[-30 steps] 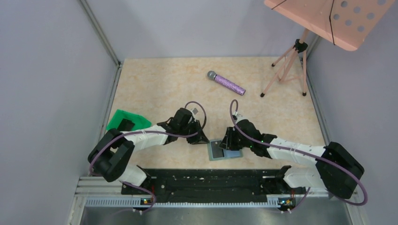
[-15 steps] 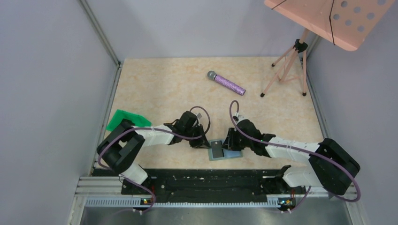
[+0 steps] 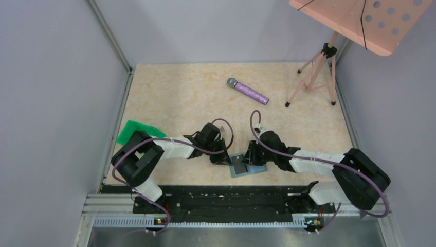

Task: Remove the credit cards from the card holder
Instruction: Remove the credit card from the card holder.

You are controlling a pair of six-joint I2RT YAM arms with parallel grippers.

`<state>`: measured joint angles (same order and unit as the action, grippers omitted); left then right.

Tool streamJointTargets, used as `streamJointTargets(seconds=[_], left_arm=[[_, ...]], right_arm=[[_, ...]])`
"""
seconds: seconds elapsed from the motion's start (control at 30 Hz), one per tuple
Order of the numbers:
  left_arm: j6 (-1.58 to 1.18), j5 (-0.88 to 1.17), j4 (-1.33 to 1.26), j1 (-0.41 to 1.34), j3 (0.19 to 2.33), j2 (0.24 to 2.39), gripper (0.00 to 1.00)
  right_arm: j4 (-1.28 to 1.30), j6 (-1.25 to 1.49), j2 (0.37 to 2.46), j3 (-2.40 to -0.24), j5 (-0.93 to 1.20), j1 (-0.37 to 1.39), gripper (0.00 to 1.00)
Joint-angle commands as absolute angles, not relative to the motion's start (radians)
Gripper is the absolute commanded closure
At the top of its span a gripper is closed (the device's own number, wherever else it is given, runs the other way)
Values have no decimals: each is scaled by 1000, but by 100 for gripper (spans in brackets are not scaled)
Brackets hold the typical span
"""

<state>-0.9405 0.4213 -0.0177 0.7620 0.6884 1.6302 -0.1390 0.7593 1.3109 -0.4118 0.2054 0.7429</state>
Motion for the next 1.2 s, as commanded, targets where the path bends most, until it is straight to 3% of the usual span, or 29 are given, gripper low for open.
streamJointTargets(seconds=[0.0,0.2,0.33,0.83,0.97,1.03,1.17], left_arm=[[-925,405,-17,773,721,1649,95],[-914,385,-4,775,727,1646,95],[-909,383,42,776,740,1648,96],[-890,335,119,790,769,1691,96],[-887,332,136,797,796,1703,96],[-887,328,144,800,807,1705,96],[-883,315,169,806,826,1709,96]], right_arm=[[-176,754,1310,-403,236,734,74],[-272,789,1283,-352,309,699,85],[-304,797,1296,-337,336,685,100],[-294,731,1249,-338,501,590,100],[-300,725,1270,-342,541,589,94],[-299,723,1270,-339,538,589,100],[-285,729,1236,-330,523,584,100]])
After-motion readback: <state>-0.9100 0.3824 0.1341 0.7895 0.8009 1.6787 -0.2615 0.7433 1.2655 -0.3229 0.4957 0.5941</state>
